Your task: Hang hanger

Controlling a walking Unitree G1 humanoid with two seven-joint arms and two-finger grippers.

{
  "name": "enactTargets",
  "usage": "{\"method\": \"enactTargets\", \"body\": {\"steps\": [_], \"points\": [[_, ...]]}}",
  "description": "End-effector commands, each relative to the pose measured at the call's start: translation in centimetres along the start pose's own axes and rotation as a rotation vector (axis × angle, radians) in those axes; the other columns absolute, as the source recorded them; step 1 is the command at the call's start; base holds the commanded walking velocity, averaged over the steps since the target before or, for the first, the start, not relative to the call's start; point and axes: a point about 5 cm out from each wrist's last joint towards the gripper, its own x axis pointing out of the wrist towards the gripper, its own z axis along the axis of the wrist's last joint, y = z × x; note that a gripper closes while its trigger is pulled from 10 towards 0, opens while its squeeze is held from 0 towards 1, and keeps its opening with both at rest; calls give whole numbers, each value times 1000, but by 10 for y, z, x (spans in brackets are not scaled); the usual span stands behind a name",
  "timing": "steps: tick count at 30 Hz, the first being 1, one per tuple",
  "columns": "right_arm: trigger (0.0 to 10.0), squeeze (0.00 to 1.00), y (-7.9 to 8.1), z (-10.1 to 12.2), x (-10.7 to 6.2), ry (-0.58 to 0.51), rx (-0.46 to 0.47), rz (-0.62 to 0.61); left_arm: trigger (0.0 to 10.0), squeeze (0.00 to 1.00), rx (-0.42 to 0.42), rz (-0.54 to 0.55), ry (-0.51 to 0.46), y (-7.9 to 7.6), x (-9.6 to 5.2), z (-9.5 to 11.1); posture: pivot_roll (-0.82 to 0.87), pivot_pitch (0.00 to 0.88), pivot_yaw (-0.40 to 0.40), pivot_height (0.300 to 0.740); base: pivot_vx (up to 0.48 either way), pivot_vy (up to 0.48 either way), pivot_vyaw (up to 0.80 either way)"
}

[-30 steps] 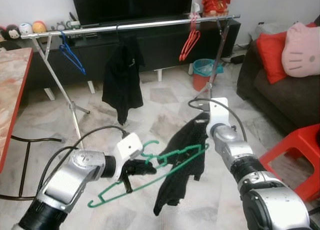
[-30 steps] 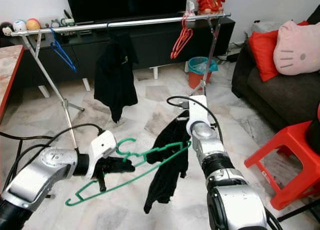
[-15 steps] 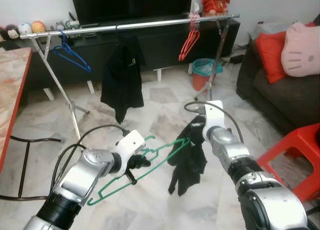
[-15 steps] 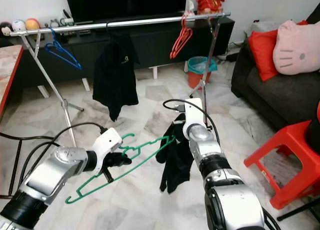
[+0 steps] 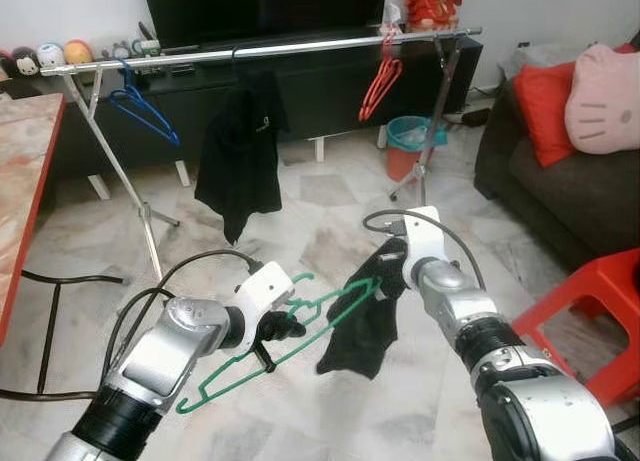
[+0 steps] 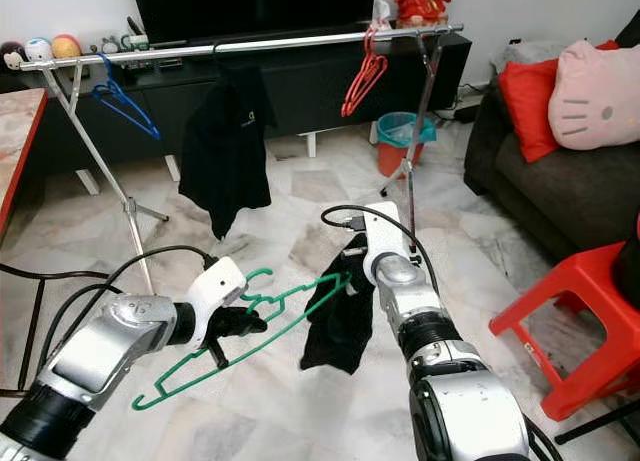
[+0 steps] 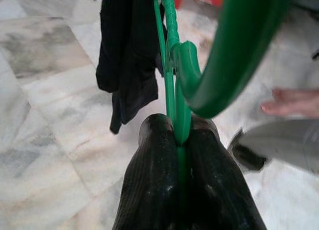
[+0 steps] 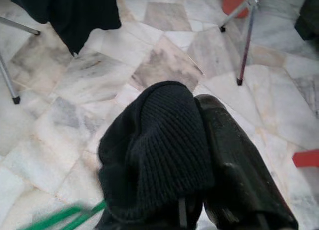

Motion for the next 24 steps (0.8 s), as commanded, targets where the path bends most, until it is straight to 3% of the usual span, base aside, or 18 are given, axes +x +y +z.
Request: {"method": "enactTargets", "body": {"steps": [1, 6, 15, 24], "points": [[10000, 0, -5, 7, 0, -30, 26, -34, 10000, 0, 6, -35, 19, -5, 0, -3, 52, 0, -3, 740, 0, 0, 0], [10000, 0, -5, 13, 0, -42, 31, -42, 10000, 0, 5, -42, 31, -7, -1, -4, 55, 0, -3, 740, 0, 0, 0], [10000, 0, 10, 22, 1, -53, 44, 10, 10000, 0, 6, -48, 79, -9, 4, -6, 55, 0, 0, 740, 0, 0, 0], [10000, 0, 28, 21, 1, -39, 20, 116, 10000, 0, 33, -23, 50, -7, 3, 5, 62, 0, 0, 740, 0, 0, 0]]}}
